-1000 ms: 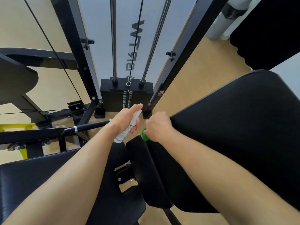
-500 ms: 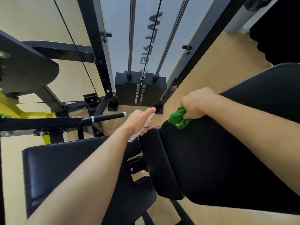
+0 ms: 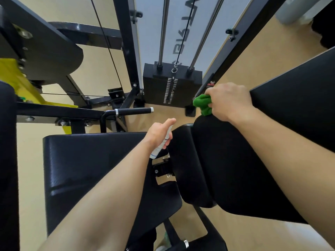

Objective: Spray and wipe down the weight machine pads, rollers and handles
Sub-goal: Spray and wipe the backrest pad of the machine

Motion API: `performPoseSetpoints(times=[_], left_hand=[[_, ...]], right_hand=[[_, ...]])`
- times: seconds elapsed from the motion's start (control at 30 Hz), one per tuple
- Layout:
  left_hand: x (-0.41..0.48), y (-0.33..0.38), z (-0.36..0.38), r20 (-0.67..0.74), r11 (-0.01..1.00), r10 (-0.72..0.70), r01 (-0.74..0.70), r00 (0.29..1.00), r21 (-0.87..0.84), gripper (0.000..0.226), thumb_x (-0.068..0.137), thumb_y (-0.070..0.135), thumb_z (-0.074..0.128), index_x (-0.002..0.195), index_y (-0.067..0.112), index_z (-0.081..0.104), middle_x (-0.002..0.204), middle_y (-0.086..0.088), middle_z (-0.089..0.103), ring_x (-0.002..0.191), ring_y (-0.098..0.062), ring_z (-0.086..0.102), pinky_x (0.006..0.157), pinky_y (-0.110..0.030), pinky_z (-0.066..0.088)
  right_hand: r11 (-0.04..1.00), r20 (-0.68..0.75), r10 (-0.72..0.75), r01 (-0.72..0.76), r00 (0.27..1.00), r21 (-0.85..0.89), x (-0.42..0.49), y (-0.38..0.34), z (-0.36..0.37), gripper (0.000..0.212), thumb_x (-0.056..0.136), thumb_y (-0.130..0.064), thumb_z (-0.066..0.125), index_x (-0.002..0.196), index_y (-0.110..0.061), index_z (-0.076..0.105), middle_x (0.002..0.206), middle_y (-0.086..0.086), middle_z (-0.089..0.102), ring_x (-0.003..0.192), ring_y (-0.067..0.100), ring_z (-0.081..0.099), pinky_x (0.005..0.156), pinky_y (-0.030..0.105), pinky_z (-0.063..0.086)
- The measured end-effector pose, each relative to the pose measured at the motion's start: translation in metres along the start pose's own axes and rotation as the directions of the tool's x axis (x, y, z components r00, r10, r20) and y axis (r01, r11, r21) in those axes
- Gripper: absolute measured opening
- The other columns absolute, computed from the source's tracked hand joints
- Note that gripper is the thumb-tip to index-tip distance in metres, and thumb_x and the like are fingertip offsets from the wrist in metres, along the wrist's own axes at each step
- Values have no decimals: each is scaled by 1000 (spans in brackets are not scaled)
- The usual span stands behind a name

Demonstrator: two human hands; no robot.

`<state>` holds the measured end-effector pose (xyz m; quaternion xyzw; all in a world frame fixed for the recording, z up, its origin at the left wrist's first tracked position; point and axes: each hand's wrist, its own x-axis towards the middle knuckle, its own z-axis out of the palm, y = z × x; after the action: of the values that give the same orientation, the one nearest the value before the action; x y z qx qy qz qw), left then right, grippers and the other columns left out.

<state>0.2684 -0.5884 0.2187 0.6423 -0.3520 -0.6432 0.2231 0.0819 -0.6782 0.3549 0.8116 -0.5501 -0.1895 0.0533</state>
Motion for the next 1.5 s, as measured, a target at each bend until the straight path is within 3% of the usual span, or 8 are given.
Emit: performPoseSetpoints(times=[0.43,0.67,0.8,1.1,1.2,1.3,1.37,1.5], left_hand=[[11,-38,37,-50,991,-44,37,998,-125,57,95,51,47,57,8,55,53,-10,54,46,-22,48,68,-39,47],[25,-85,27,-322,946,-150,42,935,-320,67,99,65,48,62,10,60,53,-4,57,49,-19,53,60,-35,50],[38,-97,30,-406,931,-154,-5,901,-365,62,100,60,50,65,10,62,53,-2,58,49,-19,54,58,-34,50],[18,-82,55,-444,946,-147,-6,884,-325,65,94,68,47,64,13,64,52,0,62,54,-21,59,80,-45,60],[20,-87,54,-451,953,-120,-25,884,-301,66,83,74,46,58,15,64,49,1,62,55,-23,61,83,-51,61],[28,-99,47,-423,979,-46,-43,905,-199,67,81,76,45,60,16,64,51,3,62,54,-21,60,76,-47,62],[35,-107,41,-410,982,-18,-61,912,-178,67,87,74,48,61,14,64,53,1,62,55,-21,60,71,-43,58],[40,-111,32,-365,974,3,-86,931,-211,69,93,70,54,58,10,62,50,-3,59,52,-22,56,65,-37,52]], right_hand=[[1000,-203,-7,10,979,15,-16,-25,16,27,96,-34,58,122,-25,61,109,5,65,100,34,60,69,38,36],[959,79,-65,84,995,-270,-1,-120,121,34,99,-35,45,117,-19,68,115,11,64,110,36,54,98,49,39],[884,60,-129,142,990,-445,-5,-160,167,41,102,-27,34,130,-6,57,128,21,61,124,41,52,114,55,29],[755,352,-460,568,815,-329,-144,-146,198,44,103,-29,41,140,-9,54,144,15,51,136,39,37,121,57,12],[808,183,-443,479,878,-344,-103,-126,185,46,103,-34,43,141,-12,54,153,14,41,146,37,24,122,56,10],[904,25,-282,274,959,-328,-36,-123,168,45,103,-36,40,140,-16,56,166,18,17,153,42,6,122,58,10],[934,16,-177,173,984,-313,-21,-135,170,46,104,-34,39,140,-13,56,165,22,16,151,48,6,122,60,12],[903,85,-291,303,953,-305,-79,-157,207,54,105,-31,34,152,-3,36,162,27,22,151,48,8,122,61,6]])
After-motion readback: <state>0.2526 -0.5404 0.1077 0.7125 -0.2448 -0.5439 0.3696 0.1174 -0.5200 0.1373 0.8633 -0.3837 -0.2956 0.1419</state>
